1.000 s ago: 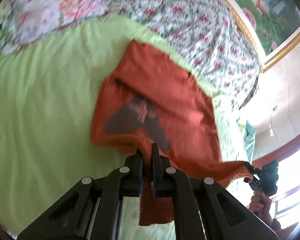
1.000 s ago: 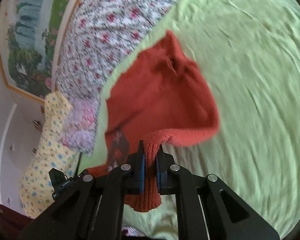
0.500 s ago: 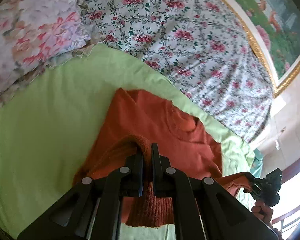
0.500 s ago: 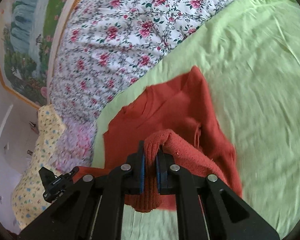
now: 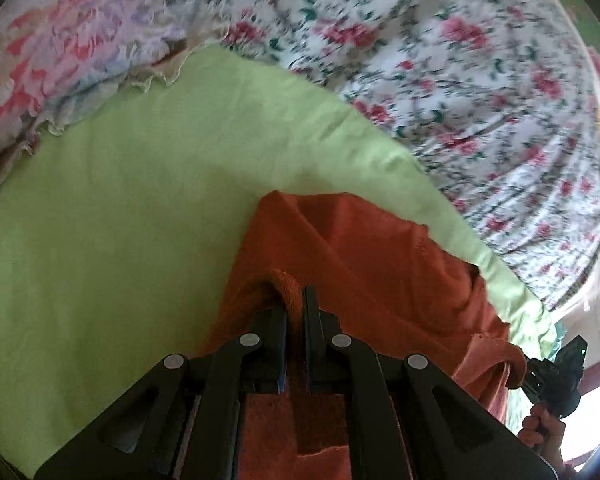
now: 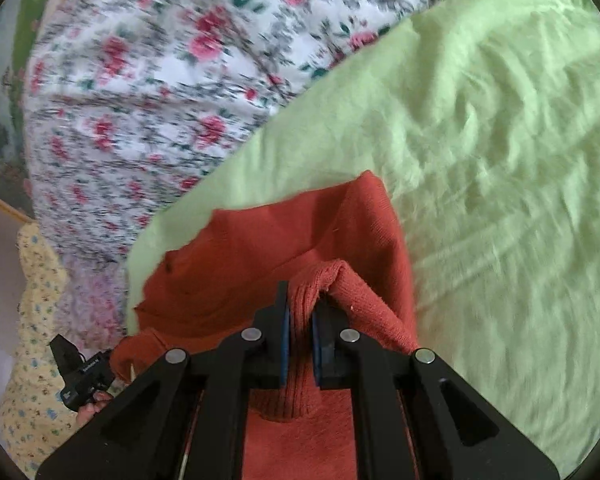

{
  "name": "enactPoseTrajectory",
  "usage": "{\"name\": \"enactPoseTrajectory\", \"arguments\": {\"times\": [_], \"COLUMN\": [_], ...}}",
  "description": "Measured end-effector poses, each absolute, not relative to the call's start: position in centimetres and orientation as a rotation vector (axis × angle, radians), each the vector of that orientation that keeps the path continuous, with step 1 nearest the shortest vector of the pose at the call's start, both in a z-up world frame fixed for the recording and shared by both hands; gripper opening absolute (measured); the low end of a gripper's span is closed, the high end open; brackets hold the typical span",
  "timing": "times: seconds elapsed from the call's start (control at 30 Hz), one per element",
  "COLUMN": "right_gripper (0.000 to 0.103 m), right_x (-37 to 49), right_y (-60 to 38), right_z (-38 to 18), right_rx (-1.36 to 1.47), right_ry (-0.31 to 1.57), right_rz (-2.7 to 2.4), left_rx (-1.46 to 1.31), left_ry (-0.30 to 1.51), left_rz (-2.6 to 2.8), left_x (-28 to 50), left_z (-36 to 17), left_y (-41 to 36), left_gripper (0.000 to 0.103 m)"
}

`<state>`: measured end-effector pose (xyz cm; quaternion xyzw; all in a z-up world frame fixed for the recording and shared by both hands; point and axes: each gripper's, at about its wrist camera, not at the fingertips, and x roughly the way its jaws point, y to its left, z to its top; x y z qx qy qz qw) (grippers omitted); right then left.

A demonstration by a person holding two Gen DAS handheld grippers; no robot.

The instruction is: Fold small clothes

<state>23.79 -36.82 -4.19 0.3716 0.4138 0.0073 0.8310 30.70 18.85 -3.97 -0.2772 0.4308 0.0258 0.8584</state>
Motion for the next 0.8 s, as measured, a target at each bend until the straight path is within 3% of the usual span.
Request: {"name": "enactPoseTrajectory", "arguments": {"times": [0.27, 0.3, 0.4, 0.63, 0.8], "right_gripper": [0.020, 0.025, 0.035, 0.039, 0.039], "right_x": [25.2, 25.0, 24.1, 20.8, 22.6], "right_y": [-37.9, -38.1, -38.4, -36.0, -27.7], "right_z": [-6.5, -6.3, -5.2, -1.0, -1.4], "right_rx": [0.829, 0.841, 0.862, 0.712, 0.441], "right_ry": [0.933, 0.930, 0.896, 0.795, 0.957], "right_rz": [0.030, 0.034, 0.030, 0.061, 0.299], "left_rx": [-0.597, -0.593, -0.568, -0.574, -0.440], "left_ry": [0.932, 0.926, 0.892, 0.885, 1.061], "left_rz": [0.057, 0.057, 0.080, -0.122, -0.340], "left_x": [31.3, 30.9, 29.0, 25.5, 27.9], "left_z": [-5.0, -4.6, -2.7, 0.0, -2.9], "left_y": [19.3, 19.4, 19.6, 14.8, 7.2], "left_gripper": [0.009, 0.012, 0.032, 0.032, 0.032]}}
